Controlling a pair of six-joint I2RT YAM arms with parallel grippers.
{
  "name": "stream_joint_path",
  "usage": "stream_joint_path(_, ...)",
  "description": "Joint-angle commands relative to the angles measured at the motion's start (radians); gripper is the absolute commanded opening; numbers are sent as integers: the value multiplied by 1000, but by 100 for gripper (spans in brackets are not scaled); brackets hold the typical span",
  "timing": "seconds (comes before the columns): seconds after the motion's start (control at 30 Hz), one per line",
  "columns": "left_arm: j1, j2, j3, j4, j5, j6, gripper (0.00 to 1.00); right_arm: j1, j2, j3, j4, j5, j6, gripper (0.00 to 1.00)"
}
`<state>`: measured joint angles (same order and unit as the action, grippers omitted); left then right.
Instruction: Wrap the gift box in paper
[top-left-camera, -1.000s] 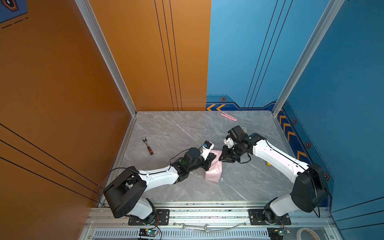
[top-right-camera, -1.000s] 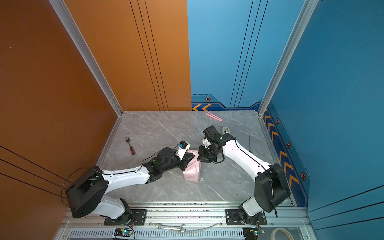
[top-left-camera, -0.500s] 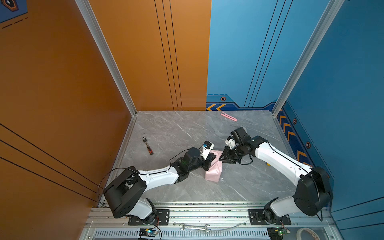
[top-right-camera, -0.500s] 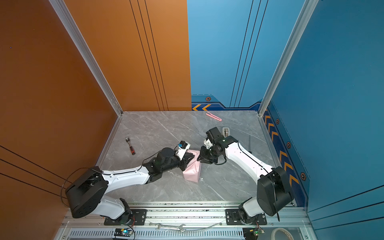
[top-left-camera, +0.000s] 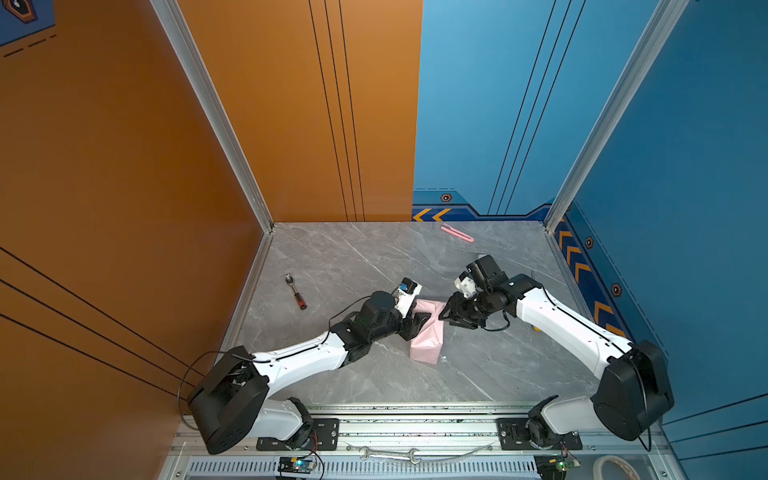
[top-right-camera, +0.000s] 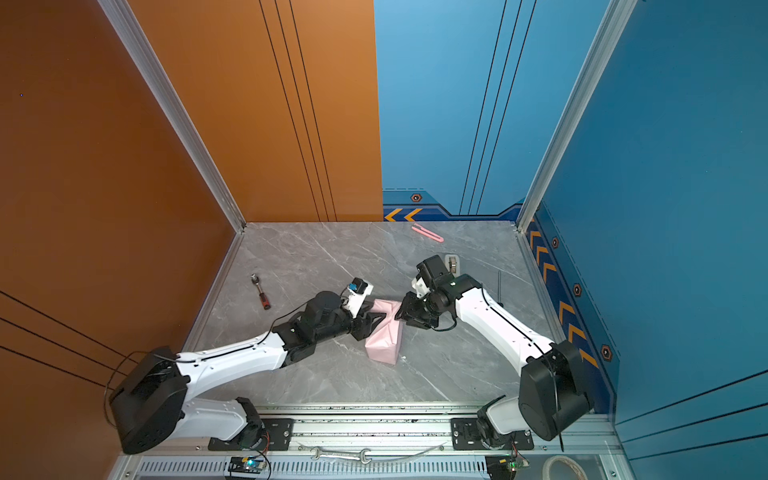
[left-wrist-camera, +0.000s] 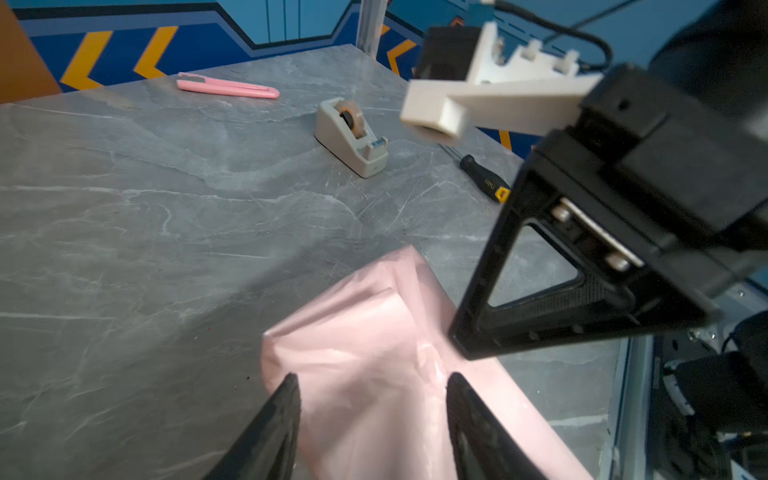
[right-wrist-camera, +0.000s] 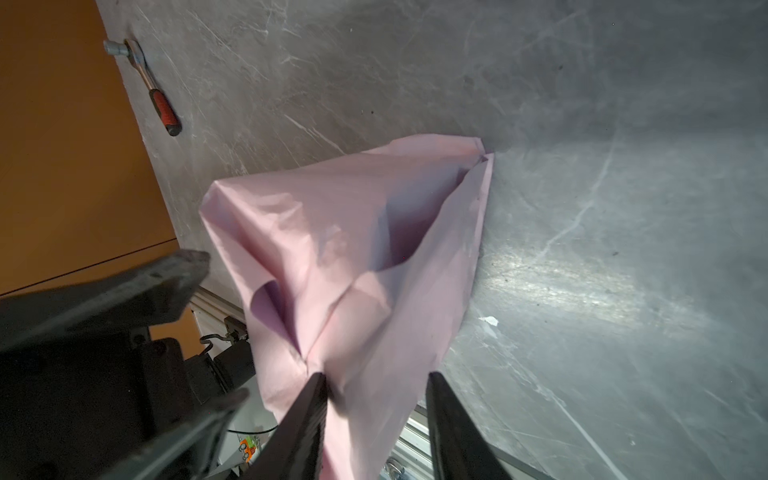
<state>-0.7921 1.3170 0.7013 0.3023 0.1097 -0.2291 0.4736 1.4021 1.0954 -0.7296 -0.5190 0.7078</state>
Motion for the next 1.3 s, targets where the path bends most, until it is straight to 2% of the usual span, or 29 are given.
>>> stream_joint_path(0.0,47,-76,37,-119,-26,-74,62,-35,-103,19,-40,14,-3,45)
stream_joint_path(0.17,88,-109,-26,-207,-59,-147,58,-99,-194,-102,-38,48,12,44)
stream_joint_path(0.3,86,-64,-58,-222,-22,-157,51,-59,-137,-182,-15,116,18,39)
stream_joint_path(0.63,41,-22,-66,-123,83,-138,49,92,32,-208,343,103,104,32)
stream_joint_path(0.9,8,-58,-41,-188,69,-67,49,148,101,-219,601,42,162,31)
stream_joint_path(1.0,-19,-41,7,-258,31,-15,49,131,129,-244,568,69,153,32)
stream_joint_path(1.13,-63,39,87,-345,-21,42,49,77,112,-267,335,204,72,35)
stream_joint_path(1.27,-101,106,169,-369,-39,69,50,4,41,-315,224,263,38,36)
